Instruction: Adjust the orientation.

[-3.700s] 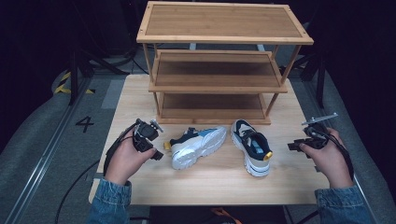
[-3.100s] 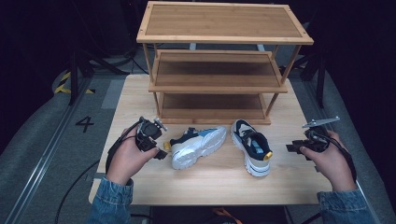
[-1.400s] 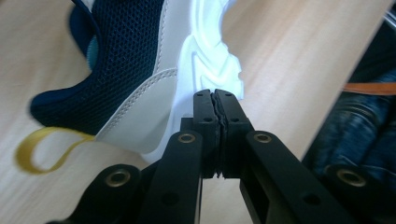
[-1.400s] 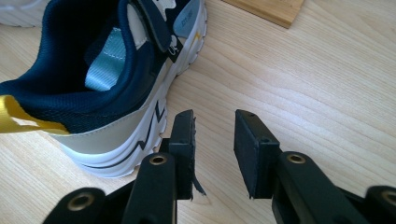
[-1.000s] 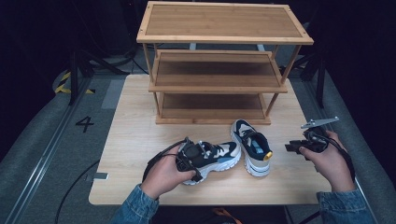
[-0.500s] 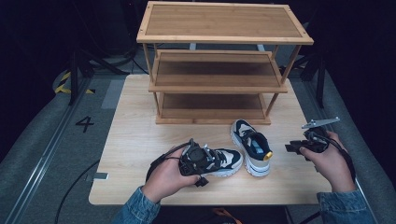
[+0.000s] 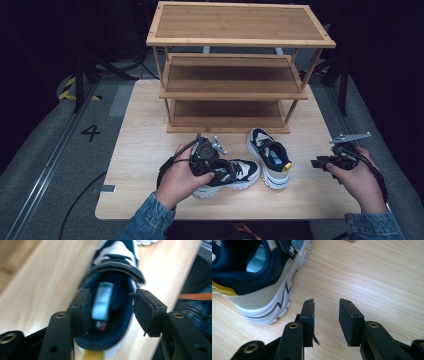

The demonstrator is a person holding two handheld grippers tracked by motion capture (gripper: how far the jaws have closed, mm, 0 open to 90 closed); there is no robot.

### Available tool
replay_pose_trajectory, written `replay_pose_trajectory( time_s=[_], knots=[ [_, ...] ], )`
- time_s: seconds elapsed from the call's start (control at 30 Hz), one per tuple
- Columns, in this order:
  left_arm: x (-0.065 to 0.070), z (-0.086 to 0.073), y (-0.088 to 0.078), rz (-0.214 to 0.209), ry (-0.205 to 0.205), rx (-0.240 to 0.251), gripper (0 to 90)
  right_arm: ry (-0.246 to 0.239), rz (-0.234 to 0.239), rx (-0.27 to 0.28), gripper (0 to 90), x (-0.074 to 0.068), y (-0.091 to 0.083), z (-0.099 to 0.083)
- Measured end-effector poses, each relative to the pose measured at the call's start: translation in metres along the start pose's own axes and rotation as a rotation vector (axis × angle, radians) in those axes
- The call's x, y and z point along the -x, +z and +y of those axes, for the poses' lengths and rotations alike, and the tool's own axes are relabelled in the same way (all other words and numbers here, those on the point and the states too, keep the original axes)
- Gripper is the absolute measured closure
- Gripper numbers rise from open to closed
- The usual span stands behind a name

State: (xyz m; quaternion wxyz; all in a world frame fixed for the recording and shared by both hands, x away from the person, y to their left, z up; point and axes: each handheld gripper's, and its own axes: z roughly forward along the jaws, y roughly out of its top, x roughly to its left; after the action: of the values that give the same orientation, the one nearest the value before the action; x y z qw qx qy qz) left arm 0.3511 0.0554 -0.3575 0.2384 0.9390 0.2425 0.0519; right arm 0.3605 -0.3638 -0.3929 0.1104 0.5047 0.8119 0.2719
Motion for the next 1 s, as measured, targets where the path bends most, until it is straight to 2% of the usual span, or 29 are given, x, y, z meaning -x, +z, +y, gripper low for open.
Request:
replay_pose_trajectory(
  time_s=[0.07,0.27,0.4,0.43,0.47,0.5,0.57,0.6,0.63,0.67,0.7,0.73,0.77,0.8,0.9,1.0],
  knots=[
    [-0.003,0.002,0.003,0.013,0.007,-0.016,44.2,0.010,-0.008,0.002,65.6,0.002,-0.002,-0.004],
    [-0.013,0.006,0.022,0.110,0.050,-0.011,39.8,0.026,-0.018,0.010,63.2,0.005,-0.006,-0.012],
    [-0.017,0.008,0.031,0.105,0.056,-0.013,40.6,0.036,-0.025,0.015,62.5,0.008,-0.009,-0.017],
    [-0.020,0.008,0.037,0.096,0.064,-0.042,42.1,0.037,-0.032,0.017,62.4,0.009,-0.009,-0.018],
    [-0.020,0.008,0.041,0.093,0.059,-0.041,43.8,0.039,-0.030,0.017,62.3,0.010,-0.010,-0.018],
    [-0.022,0.008,0.042,0.081,0.052,-0.059,44.5,0.041,-0.031,0.016,62.3,0.010,-0.010,-0.019],
    [-0.023,0.008,0.042,0.067,0.038,-0.053,49.9,0.042,-0.032,0.017,62.3,0.010,-0.010,-0.019],
    [-0.024,0.006,0.041,0.045,0.026,-0.034,53.2,0.045,-0.031,0.020,62.3,0.010,-0.011,-0.019],
    [-0.024,0.006,0.041,0.045,0.026,-0.034,56.5,0.045,-0.031,0.020,62.3,0.010,-0.011,-0.019],
    [-0.025,0.006,0.041,0.023,0.020,-0.045,56.5,0.044,-0.031,0.022,62.3,0.011,-0.012,-0.019],
    [-0.024,0.006,0.041,0.026,0.018,-0.044,64.1,0.046,-0.031,0.022,62.4,0.011,-0.012,-0.019],
    [-0.023,0.006,0.040,0.037,0.017,-0.047,65.3,0.046,-0.032,0.022,62.4,0.011,-0.012,-0.019],
    [-0.022,0.005,0.040,0.050,0.039,-0.045,69.8,0.044,-0.032,0.022,62.5,0.011,-0.011,-0.019],
    [-0.022,0.005,0.040,0.050,0.039,-0.045,70.6,0.044,-0.032,0.022,62.5,0.011,-0.011,-0.019],
    [-0.019,0.004,0.035,0.094,0.049,-0.039,74.6,0.042,-0.026,0.020,62.7,0.009,-0.011,-0.017],
    [-0.020,0.003,0.029,0.099,0.035,-0.023,75.6,0.043,-0.030,0.027,62.8,0.010,-0.011,-0.017]
  ],
)
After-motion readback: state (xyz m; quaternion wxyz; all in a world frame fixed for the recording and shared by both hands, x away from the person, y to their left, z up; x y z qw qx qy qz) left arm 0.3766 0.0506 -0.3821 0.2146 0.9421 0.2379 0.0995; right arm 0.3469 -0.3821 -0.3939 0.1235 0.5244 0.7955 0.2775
